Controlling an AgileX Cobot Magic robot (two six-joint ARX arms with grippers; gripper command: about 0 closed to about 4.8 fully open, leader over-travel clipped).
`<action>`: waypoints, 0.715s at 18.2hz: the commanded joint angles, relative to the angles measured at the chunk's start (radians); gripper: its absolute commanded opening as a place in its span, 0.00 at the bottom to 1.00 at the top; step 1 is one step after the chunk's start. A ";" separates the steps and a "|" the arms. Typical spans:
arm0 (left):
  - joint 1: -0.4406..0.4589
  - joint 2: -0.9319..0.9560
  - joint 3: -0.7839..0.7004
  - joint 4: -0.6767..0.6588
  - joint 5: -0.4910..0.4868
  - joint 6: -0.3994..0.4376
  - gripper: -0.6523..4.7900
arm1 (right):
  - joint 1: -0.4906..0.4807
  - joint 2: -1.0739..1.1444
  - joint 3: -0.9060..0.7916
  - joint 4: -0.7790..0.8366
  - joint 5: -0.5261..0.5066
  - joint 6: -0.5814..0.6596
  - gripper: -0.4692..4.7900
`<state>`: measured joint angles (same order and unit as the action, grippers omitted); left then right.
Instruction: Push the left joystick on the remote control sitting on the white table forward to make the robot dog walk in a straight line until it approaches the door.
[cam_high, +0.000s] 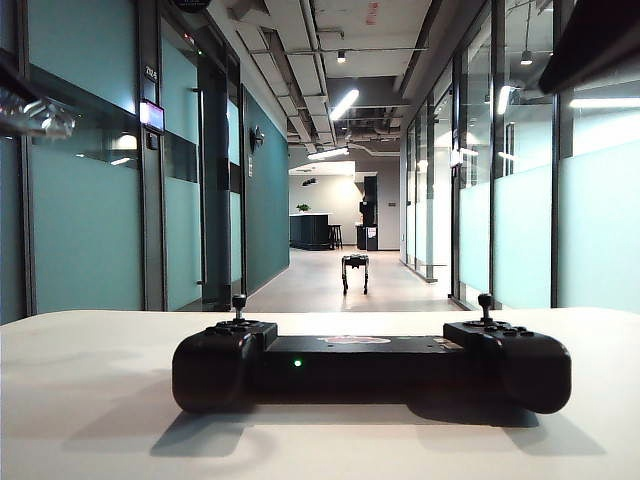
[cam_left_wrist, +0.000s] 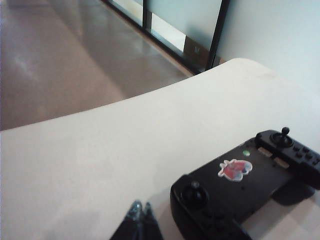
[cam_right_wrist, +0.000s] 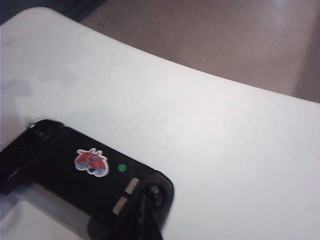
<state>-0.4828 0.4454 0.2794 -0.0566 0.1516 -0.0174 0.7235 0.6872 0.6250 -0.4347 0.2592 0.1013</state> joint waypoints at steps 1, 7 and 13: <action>-0.001 -0.008 -0.030 0.080 -0.002 0.001 0.11 | 0.001 -0.055 -0.078 0.095 -0.013 -0.030 0.08; -0.001 -0.008 -0.140 0.223 -0.005 -0.022 0.11 | 0.000 -0.084 -0.124 0.065 0.023 -0.026 0.08; -0.001 -0.008 -0.204 0.310 -0.017 -0.024 0.11 | 0.000 -0.084 -0.124 0.065 0.023 -0.026 0.08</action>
<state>-0.4828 0.4377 0.0731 0.2264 0.1360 -0.0391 0.7231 0.6044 0.4980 -0.3840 0.2798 0.0772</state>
